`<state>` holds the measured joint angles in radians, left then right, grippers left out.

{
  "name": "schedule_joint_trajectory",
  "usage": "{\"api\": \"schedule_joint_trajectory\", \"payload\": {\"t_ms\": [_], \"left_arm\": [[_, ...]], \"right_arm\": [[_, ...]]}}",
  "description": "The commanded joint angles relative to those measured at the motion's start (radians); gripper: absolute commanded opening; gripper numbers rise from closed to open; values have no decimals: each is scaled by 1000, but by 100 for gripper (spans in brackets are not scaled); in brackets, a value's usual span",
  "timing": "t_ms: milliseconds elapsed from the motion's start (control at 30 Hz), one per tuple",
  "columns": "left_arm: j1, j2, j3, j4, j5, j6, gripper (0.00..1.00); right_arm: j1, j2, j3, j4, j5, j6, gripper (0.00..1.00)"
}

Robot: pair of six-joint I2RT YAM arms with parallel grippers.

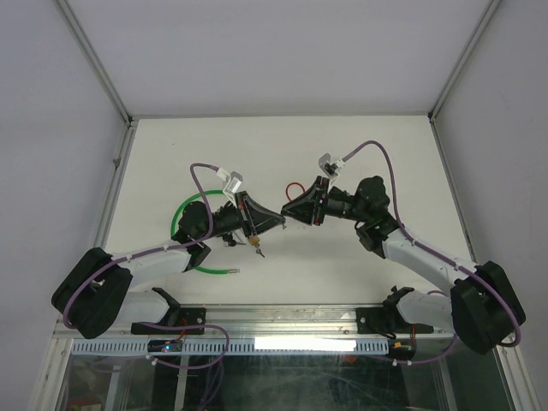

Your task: Unlock with the key

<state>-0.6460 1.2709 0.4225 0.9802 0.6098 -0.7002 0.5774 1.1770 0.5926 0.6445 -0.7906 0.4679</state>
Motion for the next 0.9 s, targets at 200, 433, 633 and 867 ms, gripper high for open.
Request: {"api": "schedule_joint_trajectory", "payload": {"t_ms": [200, 433, 633, 867], "left_arm": [[15, -70, -53, -97, -117, 51, 0], [36, -98, -51, -265, -203, 87, 0], [39, -102, -41, -345, -242, 112, 0], [39, -118, -55, -365, -267, 136, 0]], "right_arm": [[4, -74, 159, -460, 272, -150, 68], [0, -68, 276, -761, 569, -186, 98], [-19, -119, 190, -690, 651, -275, 99], [-24, 64, 360, -884, 668, -221, 99]]}}
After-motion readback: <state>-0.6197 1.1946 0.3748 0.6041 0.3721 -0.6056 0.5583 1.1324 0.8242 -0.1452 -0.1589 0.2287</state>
